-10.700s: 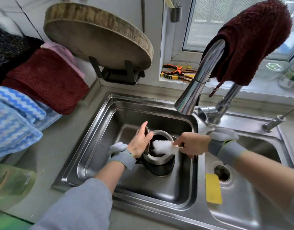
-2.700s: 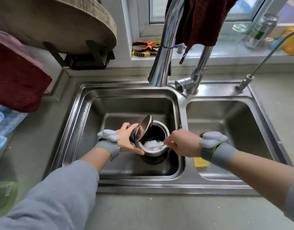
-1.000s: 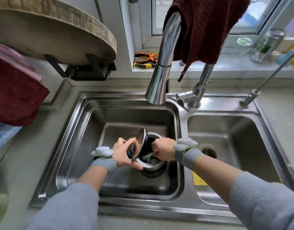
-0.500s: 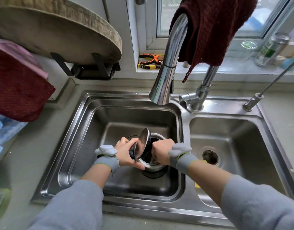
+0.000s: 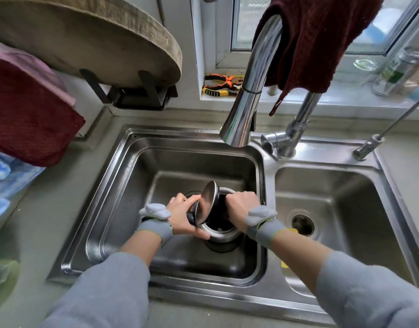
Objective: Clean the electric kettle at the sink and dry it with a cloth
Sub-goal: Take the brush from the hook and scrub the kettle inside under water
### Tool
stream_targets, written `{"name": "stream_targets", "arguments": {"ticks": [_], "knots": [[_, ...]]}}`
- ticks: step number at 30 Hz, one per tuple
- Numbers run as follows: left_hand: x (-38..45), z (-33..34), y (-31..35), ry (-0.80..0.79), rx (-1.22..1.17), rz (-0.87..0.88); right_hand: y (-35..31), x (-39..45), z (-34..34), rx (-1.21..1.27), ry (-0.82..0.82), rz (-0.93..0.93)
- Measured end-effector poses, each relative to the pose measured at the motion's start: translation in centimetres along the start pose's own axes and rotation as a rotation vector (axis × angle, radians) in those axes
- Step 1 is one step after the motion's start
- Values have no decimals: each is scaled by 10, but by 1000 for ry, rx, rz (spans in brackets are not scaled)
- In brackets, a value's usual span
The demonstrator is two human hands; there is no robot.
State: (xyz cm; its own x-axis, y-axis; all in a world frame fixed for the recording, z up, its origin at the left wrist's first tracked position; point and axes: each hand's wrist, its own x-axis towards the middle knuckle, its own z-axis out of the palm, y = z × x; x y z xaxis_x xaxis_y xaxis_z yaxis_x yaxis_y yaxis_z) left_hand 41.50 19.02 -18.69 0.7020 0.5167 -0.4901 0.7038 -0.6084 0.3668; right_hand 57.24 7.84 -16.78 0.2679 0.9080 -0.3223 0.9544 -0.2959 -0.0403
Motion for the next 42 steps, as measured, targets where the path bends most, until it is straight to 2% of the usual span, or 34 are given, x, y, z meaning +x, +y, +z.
{"name": "stream_targets", "arguments": {"ticks": [2, 5, 7, 10, 15, 19, 22, 26, 30, 33, 35, 39, 42], "knots": [[-1, -1, 1, 13, 2, 7, 3, -5, -1, -34, -69, -11], [-1, -3, 2, 2, 27, 10, -13, -11, 4, 63, -144, -19], [-1, -4, 2, -7, 38, 9, -19, -6, 11, 107, -114, -26], [-1, -5, 3, -9, 40, 11, -2, 2, 5, -3, 18, -40], [0, -7, 2, -23, 87, 4, -2, -8, 1, -82, -123, -121], [0, -8, 3, -24, 98, 24, -10, 0, 8, -5, -62, -132], [1, -5, 1, -14, 73, 28, 1, 1, 4, -65, 9, -114], [3, -3, -2, -14, 63, 28, 0, -12, 6, -67, -80, -122], [2, -5, 0, -20, 93, 41, -6, -10, 13, -25, -48, -136], [2, -5, 0, -27, 67, 39, 2, -9, 2, -121, -10, -135], [3, -7, -1, -28, 72, 37, 4, -11, -2, -163, -68, -150], [1, -7, -1, -52, 130, 54, -19, -12, 0, -49, -143, -164], [0, -6, -3, -51, 115, 50, -20, -3, -2, 70, -41, -122]]}}
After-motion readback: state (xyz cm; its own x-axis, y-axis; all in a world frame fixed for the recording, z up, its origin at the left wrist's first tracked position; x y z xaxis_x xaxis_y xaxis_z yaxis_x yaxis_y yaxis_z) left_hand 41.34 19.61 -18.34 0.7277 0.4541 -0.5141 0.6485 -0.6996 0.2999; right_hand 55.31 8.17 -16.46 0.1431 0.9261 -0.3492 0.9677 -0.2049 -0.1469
